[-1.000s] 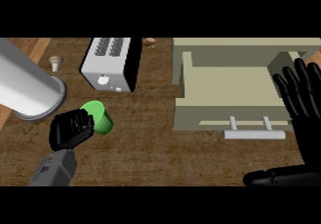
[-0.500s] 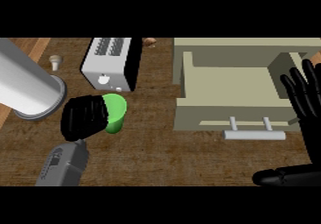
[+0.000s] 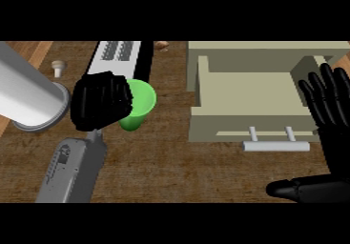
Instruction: Pick up the cup, place it into the drawer and close the drawer
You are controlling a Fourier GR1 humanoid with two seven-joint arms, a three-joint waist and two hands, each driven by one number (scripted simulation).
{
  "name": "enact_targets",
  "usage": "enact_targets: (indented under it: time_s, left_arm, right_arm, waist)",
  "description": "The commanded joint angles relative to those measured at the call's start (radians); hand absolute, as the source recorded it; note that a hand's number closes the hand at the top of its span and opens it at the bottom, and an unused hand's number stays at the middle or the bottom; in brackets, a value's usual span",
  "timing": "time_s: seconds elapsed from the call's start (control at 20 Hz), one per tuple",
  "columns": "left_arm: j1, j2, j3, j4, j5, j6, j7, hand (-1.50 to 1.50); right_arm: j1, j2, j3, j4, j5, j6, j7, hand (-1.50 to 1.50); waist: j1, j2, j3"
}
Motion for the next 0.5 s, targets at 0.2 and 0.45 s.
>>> enact_targets:
  time_s: [0.2,0.45]
  left_arm:
    - [-0.275,-0.009,-0.030,0.002,-0.048,0.207,0.204,1.50]
    - [-0.410,-0.009,-0.061,0.143,-0.067,0.271,0.167,1.50]
  right_arm:
    - [-0.027,-0.004,-0.002,-0.015,0.016,-0.017,0.023,-1.50]
    - [0.057,-0.011,-0.023,0.016,-0.028,0.053,-0.075,-1.50]
  waist:
    - [-0.008,0.001,0.000]
    - [-0.018,0.004,0.000]
